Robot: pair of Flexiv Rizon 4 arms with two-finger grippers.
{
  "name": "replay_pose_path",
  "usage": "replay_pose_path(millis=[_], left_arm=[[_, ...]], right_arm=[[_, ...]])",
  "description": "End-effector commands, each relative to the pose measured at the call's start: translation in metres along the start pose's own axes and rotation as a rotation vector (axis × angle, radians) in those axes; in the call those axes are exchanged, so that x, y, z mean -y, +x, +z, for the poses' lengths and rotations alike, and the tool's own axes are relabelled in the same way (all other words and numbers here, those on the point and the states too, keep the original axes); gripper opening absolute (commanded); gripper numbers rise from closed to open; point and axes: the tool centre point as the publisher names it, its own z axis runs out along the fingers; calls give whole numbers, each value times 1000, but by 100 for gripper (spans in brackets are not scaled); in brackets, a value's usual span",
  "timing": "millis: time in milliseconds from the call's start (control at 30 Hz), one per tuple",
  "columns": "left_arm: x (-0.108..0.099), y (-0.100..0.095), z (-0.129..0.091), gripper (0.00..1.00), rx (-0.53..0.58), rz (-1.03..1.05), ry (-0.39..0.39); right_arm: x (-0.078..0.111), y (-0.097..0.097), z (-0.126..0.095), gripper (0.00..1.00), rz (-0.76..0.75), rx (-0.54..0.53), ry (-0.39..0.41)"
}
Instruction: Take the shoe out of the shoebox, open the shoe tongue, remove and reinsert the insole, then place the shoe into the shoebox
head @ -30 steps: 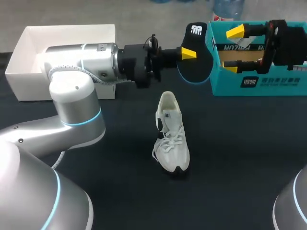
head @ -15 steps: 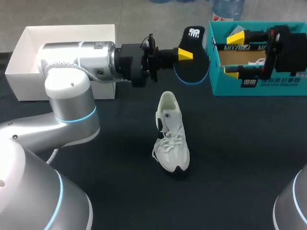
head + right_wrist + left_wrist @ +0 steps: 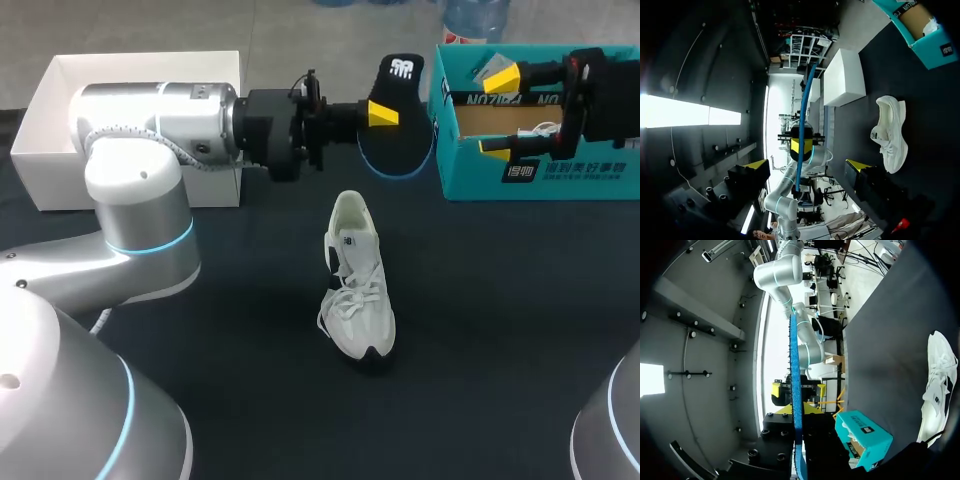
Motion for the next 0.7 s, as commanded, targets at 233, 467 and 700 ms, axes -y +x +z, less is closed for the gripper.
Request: replay_pose_path(millis=[233,467,700], left_arm=[[3,-5,-6,0,-90,-175,50],[-2,-3,-9,0,-167,-468,81],[-2,-3,-9,0,-167,-468,81]], right_arm=[[-2,0,1,100,0,2,5],[-2,0,1,100,0,2,5],[-2,0,1,100,0,2,5]])
